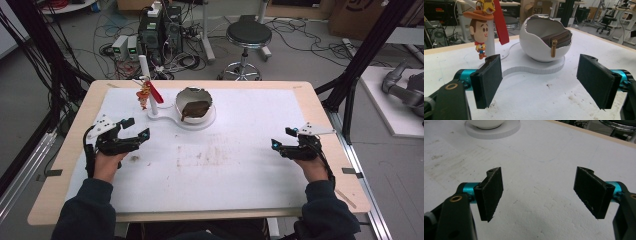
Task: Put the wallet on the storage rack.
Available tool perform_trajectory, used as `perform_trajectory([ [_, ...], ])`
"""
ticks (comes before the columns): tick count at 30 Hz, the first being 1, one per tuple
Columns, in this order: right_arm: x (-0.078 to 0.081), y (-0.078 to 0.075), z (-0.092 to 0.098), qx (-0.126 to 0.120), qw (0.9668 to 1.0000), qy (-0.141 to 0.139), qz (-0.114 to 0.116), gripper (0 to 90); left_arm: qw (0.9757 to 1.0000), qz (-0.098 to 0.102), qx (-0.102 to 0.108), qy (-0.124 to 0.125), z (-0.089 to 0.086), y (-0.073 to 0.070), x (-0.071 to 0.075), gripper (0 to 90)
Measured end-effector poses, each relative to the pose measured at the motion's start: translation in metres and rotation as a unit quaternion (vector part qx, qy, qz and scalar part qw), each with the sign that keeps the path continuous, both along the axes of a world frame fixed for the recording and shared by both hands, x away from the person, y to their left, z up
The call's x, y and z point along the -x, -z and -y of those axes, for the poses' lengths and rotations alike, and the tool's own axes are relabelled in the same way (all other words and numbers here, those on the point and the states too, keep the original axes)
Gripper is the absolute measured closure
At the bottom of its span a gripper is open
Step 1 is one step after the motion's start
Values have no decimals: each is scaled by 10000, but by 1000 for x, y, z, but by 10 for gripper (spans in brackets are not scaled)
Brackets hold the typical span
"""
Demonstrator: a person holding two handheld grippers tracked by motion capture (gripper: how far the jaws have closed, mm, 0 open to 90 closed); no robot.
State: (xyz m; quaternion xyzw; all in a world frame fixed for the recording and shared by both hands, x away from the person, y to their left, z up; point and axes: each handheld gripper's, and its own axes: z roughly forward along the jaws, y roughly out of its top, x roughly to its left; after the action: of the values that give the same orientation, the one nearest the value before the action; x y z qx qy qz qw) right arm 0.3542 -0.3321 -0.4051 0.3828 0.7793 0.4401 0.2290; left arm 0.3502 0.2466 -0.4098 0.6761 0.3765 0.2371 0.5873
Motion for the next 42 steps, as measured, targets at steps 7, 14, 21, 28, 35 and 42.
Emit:
perform_trajectory([
  [7,2,0,1,-17,10000,21,-10,238,10000,24,11,-44,-2,-1,-1,205],
  [14,2,1,1,-31,10000,47,3,238,10000,21,30,-68,-3,0,-1,205],
  [21,2,1,4,-56,10000,64,-5,238,10000,18,32,-80,-3,-1,-1,206],
  [28,3,0,3,-55,10000,73,13,238,10000,16,12,-64,-3,-1,-1,206],
  [35,3,0,3,-54,9999,85,17,238,10000,25,-1,-58,-3,0,-2,206],
  [42,3,0,4,-34,10000,67,27,238,10000,35,5,-60,-3,0,-2,207],
])
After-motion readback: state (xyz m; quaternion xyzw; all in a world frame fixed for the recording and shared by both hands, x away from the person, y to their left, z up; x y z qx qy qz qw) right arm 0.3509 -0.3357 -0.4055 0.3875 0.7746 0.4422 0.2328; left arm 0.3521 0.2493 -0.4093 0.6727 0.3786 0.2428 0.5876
